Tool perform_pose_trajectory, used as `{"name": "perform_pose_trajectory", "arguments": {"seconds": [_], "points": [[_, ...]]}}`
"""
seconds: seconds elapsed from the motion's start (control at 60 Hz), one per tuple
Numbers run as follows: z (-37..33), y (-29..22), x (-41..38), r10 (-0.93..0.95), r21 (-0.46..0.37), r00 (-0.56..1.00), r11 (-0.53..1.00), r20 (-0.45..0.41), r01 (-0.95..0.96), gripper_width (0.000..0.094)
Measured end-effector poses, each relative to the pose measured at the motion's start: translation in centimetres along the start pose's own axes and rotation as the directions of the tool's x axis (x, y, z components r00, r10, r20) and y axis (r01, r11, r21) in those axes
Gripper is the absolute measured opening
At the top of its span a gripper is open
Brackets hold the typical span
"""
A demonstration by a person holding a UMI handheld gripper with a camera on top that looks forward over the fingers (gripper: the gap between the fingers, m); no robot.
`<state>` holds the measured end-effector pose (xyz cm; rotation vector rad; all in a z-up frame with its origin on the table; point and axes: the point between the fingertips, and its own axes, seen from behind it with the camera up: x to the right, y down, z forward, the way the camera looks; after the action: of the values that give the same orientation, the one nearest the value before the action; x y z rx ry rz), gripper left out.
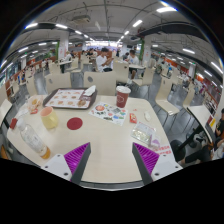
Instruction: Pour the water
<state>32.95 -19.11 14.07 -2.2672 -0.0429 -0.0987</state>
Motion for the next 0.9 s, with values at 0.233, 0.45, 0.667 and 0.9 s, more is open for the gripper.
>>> {"name": "perform_pose_trajectory", "arguments": {"seconds": [0.233,0.45,0.667,0.9], "points": [[-1.6,2.7,-0.2,-0.022,-0.005,0.999,1.0,-0.05,0.022,0.0848],[-4.2,8.4,-6.5,-0.007,-0.029,1.0,1.0,-0.03,0.006,0.085],[-4.9,10.6,-18.6,0.039,0.004,0.998,0.999,0.054,-0.039,0.085],[-1.2,6.5,-28.6,0.077,0.121,0.992,0.989,0.095,-0.088,0.085]]}}
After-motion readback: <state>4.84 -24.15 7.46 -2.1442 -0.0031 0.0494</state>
